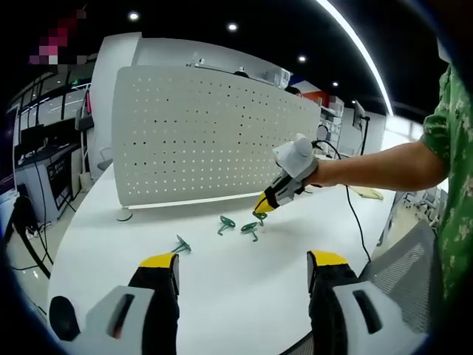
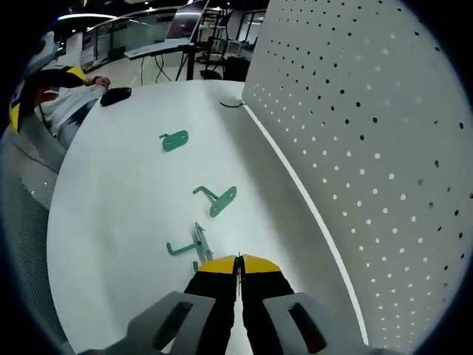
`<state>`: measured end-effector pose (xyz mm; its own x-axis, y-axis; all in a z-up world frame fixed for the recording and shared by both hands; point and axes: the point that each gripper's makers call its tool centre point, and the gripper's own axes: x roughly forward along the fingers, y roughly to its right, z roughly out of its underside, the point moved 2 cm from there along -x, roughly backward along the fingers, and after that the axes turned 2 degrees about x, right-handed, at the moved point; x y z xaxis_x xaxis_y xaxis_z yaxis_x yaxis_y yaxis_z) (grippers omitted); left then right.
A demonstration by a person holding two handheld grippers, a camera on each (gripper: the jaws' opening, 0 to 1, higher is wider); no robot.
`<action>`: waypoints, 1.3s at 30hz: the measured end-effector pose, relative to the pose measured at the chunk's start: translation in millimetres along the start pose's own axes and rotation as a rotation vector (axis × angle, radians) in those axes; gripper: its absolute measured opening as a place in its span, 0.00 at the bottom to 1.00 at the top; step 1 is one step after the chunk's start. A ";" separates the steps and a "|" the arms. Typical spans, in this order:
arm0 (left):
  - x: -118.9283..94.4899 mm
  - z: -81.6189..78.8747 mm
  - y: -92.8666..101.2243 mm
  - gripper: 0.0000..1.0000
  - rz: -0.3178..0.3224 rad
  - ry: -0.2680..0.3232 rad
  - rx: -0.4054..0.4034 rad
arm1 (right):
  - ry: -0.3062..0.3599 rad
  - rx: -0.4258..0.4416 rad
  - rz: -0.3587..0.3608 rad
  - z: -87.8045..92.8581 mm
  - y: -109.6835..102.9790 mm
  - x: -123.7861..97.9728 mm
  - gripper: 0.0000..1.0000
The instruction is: Insert the hook assembly into the mounting plate slot until the hook locks in place.
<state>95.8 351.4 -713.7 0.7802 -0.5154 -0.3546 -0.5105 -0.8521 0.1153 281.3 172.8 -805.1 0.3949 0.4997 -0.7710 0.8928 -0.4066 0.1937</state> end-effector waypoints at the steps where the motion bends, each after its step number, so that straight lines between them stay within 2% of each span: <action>1: 0.0 0.1 0.1 0.72 0.001 0.000 0.000 | 0.003 0.004 0.002 -0.9 0.0 -1.1 0.00; 18: -0.8 -2.6 2.1 0.71 0.015 0.013 -0.001 | 0.137 0.065 0.022 -40.3 -8.9 -22.8 0.00; 25: -1.0 -3.5 3.4 0.71 0.022 0.017 0.000 | 0.210 0.084 0.037 -61.9 -11.3 -37.5 0.00; 39: -0.6 -5.0 7.0 0.70 0.044 0.021 0.001 | 0.321 0.141 0.051 -87.7 -20.5 -63.6 0.00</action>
<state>93.5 345.3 -708.1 0.7646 -0.5538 -0.3298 -0.5443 -0.8288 0.1297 256.9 216.5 -706.8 0.5065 0.6818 -0.5278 0.8403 -0.5276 0.1247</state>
